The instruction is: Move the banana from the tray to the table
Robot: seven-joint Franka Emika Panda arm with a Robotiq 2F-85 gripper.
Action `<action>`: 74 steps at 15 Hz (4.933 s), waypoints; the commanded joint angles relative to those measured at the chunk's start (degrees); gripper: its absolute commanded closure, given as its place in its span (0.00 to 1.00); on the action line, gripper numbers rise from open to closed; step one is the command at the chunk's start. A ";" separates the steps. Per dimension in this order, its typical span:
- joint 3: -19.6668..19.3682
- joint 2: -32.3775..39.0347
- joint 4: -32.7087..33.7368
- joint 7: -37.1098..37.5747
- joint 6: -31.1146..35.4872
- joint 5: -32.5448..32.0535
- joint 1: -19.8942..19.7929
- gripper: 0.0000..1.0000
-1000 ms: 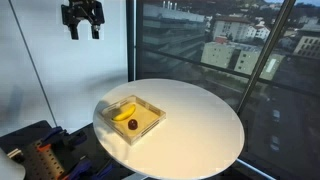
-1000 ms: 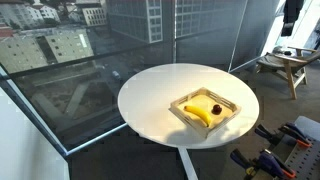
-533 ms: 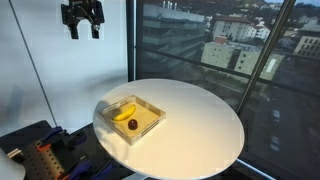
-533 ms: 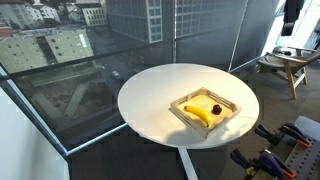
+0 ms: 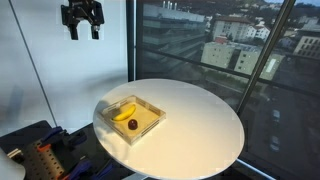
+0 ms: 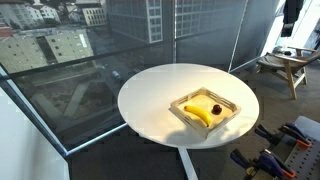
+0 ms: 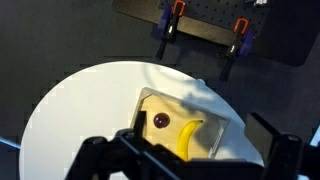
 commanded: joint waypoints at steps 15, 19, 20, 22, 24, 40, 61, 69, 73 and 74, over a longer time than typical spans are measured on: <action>-3.66 1.53 0.45 -1.39 12.62 11.46 2.37 0.00; -3.55 3.46 0.68 -1.86 16.62 13.12 2.88 0.00; -3.52 4.25 0.85 -1.89 17.43 13.31 3.02 0.00; -3.53 5.80 1.15 -1.88 18.91 13.66 3.20 0.00; -3.45 7.61 1.48 -1.72 20.16 13.73 3.15 0.00; -2.50 16.82 2.76 -1.25 23.91 13.10 2.82 0.00; -1.39 27.54 1.56 0.59 35.51 11.09 1.27 0.00; -1.28 30.75 1.68 3.13 38.98 7.43 0.24 0.00; -1.34 31.17 1.70 4.06 39.31 6.53 0.07 0.00; -1.33 30.86 1.20 2.36 38.76 7.97 0.32 0.00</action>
